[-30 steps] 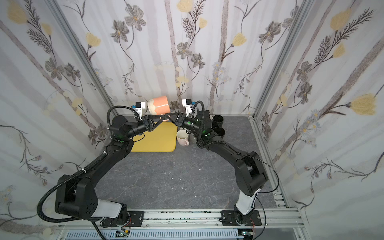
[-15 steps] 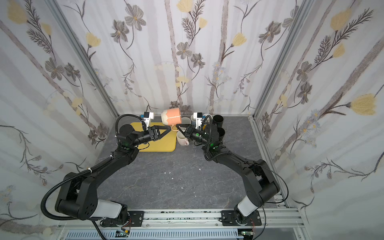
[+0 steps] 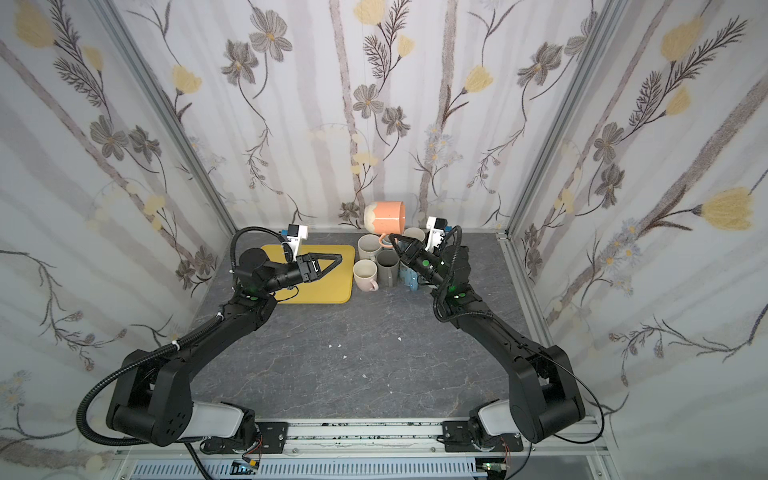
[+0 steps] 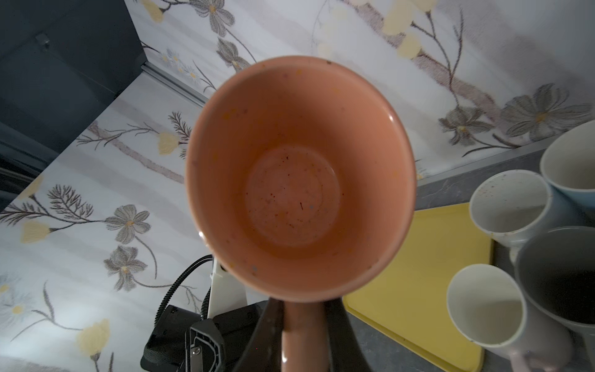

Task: Turn the mug right side up
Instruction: 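Carry the upright pink mug past the black mugs with the right gripper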

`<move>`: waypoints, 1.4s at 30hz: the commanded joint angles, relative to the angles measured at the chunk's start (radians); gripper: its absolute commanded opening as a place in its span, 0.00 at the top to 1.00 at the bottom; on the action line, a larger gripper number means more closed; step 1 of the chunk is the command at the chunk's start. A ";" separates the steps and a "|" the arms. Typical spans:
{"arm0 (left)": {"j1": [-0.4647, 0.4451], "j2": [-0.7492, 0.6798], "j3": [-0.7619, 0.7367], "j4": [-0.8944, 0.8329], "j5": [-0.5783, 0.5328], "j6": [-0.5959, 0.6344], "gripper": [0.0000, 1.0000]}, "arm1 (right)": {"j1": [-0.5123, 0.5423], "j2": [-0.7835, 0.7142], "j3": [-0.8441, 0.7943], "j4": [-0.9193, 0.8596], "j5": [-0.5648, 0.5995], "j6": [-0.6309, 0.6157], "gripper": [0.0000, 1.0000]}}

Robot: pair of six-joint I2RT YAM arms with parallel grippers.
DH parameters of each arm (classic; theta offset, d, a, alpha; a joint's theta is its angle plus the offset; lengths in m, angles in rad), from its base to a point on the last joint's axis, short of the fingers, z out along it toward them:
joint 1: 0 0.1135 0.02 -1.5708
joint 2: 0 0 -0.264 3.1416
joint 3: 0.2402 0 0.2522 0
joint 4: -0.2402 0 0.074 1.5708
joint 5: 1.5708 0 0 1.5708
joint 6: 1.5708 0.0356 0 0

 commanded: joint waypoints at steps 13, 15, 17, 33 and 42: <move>0.010 0.048 0.046 -0.033 0.004 0.061 0.48 | -0.406 -0.133 -0.140 -0.219 0.113 -0.276 1.00; 0.012 0.057 0.049 -0.030 0.008 0.060 0.48 | -0.443 -0.119 -0.145 -0.221 0.128 -0.307 1.00; 0.017 0.066 0.049 -0.026 0.010 0.061 0.48 | -0.469 -0.095 -0.137 -0.242 0.145 -0.340 1.00; 0.058 0.125 0.060 -0.019 0.008 0.065 0.49 | -0.422 0.201 0.112 -0.510 0.511 -0.690 1.00; 0.065 0.171 0.085 -0.009 0.013 0.062 0.49 | -0.361 0.425 0.288 -0.580 0.650 -0.769 1.00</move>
